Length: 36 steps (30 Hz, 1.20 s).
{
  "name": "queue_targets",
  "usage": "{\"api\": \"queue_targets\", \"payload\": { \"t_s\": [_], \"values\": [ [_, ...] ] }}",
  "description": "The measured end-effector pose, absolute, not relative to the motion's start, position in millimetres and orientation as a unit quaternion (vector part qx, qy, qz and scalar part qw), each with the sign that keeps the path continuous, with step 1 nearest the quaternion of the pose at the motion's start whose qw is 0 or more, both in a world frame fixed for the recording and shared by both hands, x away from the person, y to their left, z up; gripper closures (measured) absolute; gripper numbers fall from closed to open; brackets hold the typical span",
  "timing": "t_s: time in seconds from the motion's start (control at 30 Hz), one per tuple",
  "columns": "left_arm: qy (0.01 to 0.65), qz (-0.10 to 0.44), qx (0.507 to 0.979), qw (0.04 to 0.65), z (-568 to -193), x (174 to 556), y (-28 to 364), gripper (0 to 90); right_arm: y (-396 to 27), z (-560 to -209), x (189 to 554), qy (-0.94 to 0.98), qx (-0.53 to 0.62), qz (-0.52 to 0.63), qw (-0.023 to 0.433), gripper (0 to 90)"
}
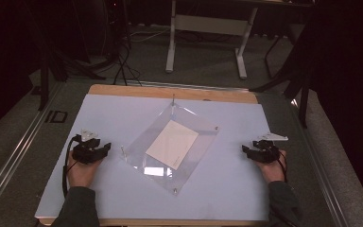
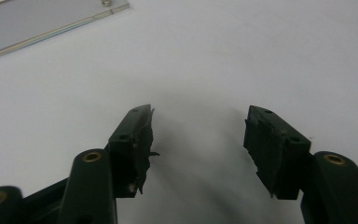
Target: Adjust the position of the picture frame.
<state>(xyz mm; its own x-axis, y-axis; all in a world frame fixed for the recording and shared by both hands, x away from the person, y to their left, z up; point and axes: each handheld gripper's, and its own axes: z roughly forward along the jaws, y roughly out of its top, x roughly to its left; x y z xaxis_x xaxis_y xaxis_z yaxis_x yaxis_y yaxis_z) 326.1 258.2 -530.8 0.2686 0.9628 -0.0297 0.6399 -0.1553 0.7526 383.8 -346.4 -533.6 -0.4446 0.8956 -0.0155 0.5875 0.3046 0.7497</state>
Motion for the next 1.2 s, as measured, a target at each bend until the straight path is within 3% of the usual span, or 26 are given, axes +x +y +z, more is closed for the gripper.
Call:
{"api": "queue_targets", "payload": {
  "t_s": [0.5,1.2],
  "values": [
    [0.521,0.239,0.734,0.365,-520,303,246,50.9,-321,-521,384,0.801,0.425,0.350,0.233,48.7],
    [0.485,0.234,0.751,0.380,-518,293,234,52.2,-258,-507,411,0.824,0.359,0.381,0.217,49.8]
  ]
}}
